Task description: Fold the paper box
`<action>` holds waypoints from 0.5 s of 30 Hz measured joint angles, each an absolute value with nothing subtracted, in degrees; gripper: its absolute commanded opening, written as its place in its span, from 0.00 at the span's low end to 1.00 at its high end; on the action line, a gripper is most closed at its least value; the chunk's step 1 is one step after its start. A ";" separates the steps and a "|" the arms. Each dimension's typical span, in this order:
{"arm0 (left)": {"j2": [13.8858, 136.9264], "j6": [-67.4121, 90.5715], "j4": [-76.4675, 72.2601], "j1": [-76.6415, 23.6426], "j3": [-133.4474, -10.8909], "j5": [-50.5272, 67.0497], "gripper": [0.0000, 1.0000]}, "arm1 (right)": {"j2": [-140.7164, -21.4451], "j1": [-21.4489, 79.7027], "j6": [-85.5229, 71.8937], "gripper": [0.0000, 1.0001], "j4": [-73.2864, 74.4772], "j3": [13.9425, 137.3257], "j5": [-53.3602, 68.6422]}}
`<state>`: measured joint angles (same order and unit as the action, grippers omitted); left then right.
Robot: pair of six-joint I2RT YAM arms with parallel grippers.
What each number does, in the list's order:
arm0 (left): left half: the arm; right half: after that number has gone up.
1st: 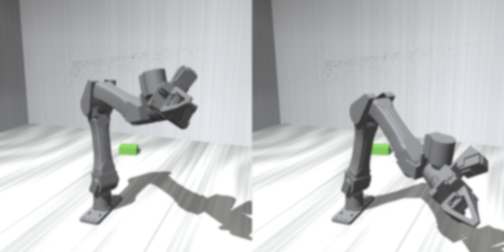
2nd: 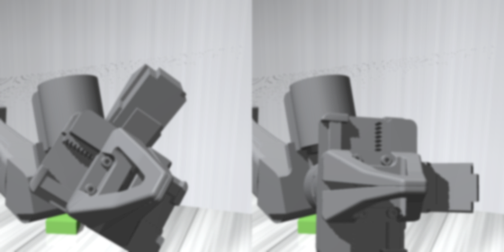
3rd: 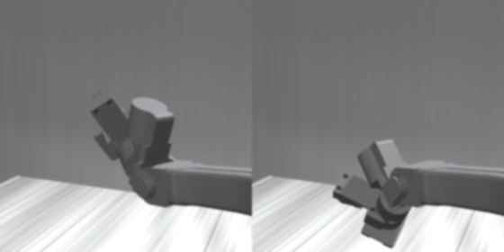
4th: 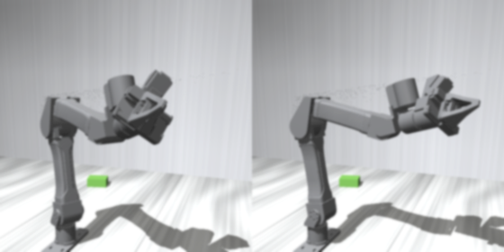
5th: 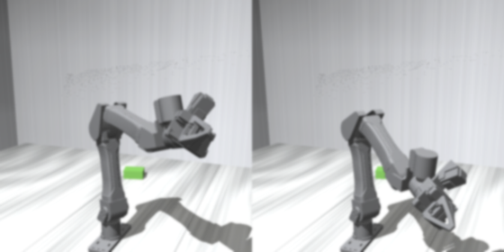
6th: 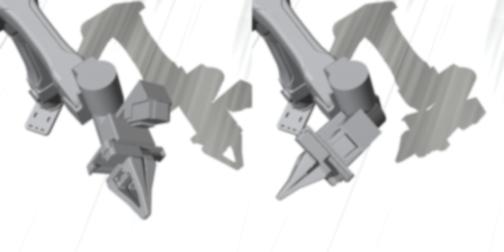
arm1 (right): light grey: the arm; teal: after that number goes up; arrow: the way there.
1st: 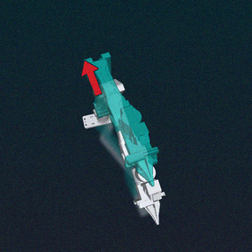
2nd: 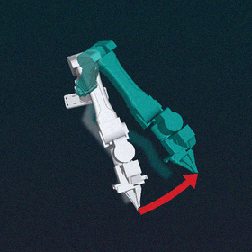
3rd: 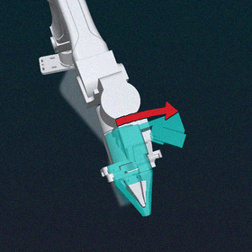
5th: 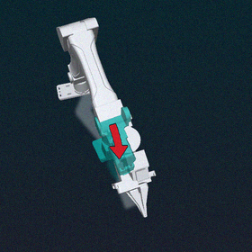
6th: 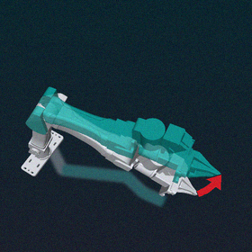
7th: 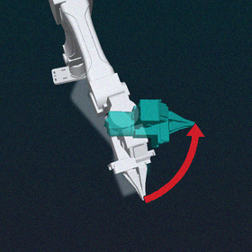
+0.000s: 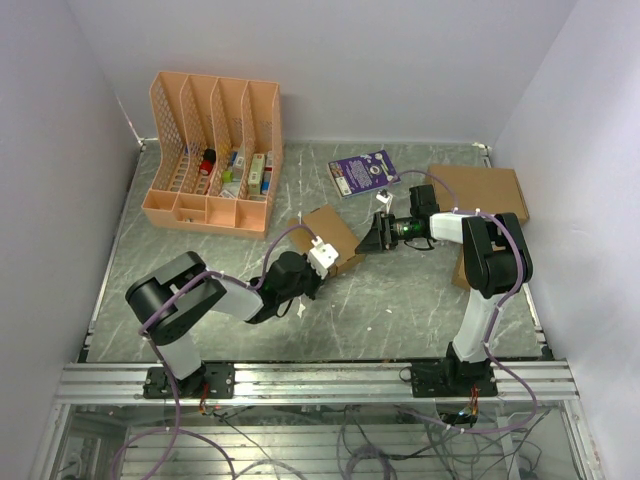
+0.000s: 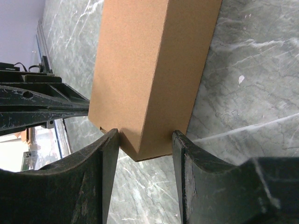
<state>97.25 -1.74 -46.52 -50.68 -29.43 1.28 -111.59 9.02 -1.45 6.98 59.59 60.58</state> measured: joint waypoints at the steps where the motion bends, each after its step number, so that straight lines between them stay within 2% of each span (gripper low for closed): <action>1: 97.17 -1.93 -46.15 -50.72 -29.58 1.30 0.07 | -111.59 9.02 -1.43 0.47 6.98 59.59 60.58; 15: 96.86 -2.59 -44.53 -50.78 -30.35 1.30 0.07 | -111.59 9.08 -1.39 0.47 7.44 59.90 60.10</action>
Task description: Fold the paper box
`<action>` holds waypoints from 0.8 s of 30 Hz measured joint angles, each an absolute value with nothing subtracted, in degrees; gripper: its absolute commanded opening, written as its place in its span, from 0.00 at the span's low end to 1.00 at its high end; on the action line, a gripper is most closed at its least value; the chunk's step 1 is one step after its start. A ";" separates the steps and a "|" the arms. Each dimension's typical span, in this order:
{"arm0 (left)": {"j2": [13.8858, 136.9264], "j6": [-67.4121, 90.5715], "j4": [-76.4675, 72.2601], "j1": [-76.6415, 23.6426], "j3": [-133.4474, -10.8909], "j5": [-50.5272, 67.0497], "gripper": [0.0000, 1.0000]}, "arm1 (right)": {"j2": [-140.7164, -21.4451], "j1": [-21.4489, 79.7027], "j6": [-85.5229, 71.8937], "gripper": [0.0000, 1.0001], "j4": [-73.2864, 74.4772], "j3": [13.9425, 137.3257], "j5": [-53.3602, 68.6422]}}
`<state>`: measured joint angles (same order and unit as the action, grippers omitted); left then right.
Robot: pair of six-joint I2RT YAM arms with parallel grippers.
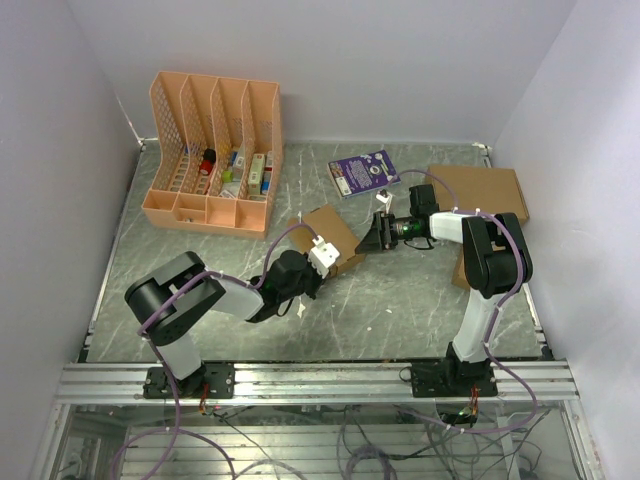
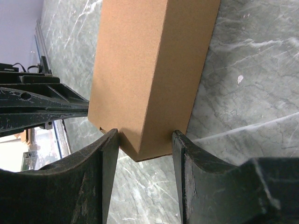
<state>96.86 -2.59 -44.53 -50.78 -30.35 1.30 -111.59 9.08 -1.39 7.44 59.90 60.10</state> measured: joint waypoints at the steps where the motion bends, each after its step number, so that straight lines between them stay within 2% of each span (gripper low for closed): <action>1: 96.84 -2.57 -44.60 -50.83 -30.30 1.30 0.07 | -111.59 9.10 -1.41 0.47 7.60 59.94 59.96; 24: 95.90 -2.55 -48.14 -50.89 -27.35 1.98 0.07 | -111.59 9.89 -1.41 0.47 8.47 60.05 59.53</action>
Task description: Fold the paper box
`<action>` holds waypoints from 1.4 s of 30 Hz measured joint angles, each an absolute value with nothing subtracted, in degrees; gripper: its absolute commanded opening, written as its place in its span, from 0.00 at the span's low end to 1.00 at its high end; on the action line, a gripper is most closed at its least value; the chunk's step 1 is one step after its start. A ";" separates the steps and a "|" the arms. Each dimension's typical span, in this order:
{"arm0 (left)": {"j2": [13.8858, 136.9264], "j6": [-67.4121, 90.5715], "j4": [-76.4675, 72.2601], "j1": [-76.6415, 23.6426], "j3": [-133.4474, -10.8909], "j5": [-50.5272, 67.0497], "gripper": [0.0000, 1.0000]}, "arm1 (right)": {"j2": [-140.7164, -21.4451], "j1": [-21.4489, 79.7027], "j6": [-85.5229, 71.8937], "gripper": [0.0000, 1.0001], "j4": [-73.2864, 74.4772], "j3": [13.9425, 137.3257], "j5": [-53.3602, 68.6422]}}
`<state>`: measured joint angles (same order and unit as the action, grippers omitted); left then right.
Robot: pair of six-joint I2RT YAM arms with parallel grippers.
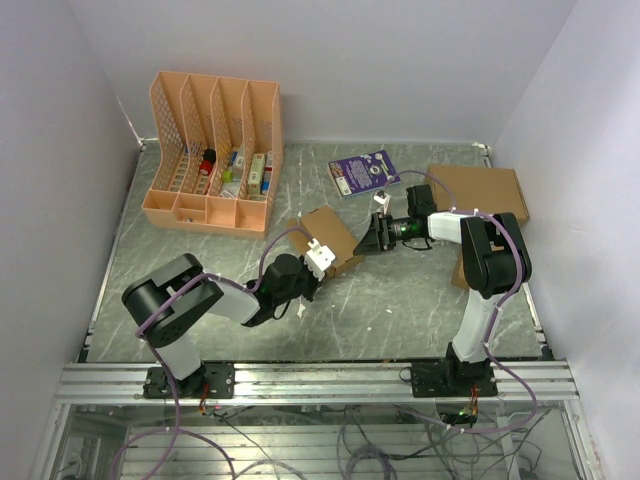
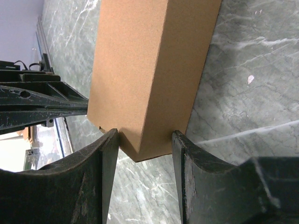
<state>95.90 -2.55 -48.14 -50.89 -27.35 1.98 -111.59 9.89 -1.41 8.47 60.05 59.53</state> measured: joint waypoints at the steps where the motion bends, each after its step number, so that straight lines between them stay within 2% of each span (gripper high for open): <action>1: 95.90 -2.52 -48.16 -50.89 -27.35 1.98 0.07 | -111.59 9.89 -1.41 0.47 8.49 60.05 59.55; 30: 95.90 -2.42 -40.36 -51.09 -33.87 2.39 0.08 | -111.70 10.00 -0.93 0.48 8.84 60.40 59.53; 34: 95.90 -2.35 -39.92 -51.09 -34.09 2.63 0.12 | -111.70 10.02 -0.36 0.54 9.65 60.77 59.33; 42: 93.30 -1.50 -39.51 -51.09 -34.06 2.90 0.32 | -111.70 9.32 1.41 0.65 11.14 61.08 58.67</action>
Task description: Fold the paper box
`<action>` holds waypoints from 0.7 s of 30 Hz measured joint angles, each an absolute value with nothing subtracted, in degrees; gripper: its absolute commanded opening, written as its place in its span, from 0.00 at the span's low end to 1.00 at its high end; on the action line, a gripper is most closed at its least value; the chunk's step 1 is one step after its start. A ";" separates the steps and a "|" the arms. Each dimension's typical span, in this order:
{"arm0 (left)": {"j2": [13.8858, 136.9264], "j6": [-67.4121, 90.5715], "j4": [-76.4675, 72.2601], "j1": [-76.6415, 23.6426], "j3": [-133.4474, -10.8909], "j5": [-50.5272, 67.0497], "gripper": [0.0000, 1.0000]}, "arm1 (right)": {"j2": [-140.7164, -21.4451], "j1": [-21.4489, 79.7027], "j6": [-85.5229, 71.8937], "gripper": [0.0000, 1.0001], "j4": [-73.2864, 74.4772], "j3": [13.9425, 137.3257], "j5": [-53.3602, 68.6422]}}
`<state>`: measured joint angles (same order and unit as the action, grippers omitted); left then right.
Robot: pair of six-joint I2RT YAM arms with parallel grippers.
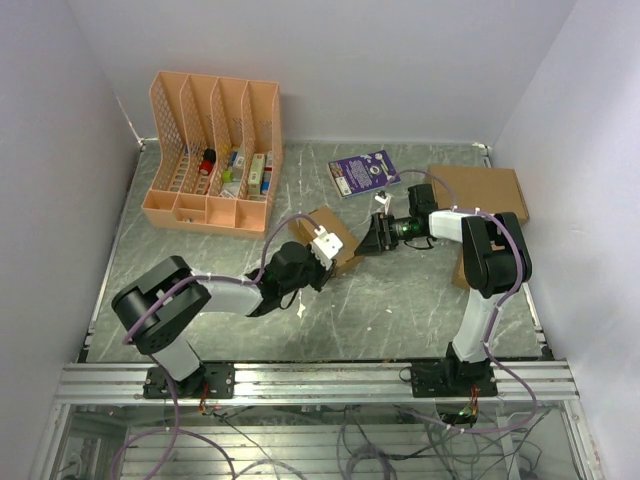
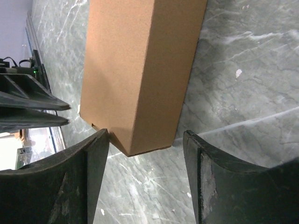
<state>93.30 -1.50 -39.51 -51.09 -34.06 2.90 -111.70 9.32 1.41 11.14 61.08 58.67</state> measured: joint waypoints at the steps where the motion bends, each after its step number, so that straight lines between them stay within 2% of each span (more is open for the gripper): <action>1: 92.58 -1.39 -39.51 -51.09 -34.04 2.90 0.33 | -111.68 9.08 1.63 0.66 11.33 61.08 58.70; 5: 89.71 -0.82 -39.44 -51.11 -33.89 2.87 0.38 | -111.66 7.88 3.07 0.67 12.62 61.19 59.11; 11: 85.52 0.27 -36.93 -50.96 -33.32 2.15 0.55 | -110.02 6.83 6.04 0.65 15.09 61.73 59.79; 21: 85.34 9.87 -22.28 -38.48 -45.23 5.30 0.61 | -103.55 5.48 13.67 0.59 17.82 62.46 61.08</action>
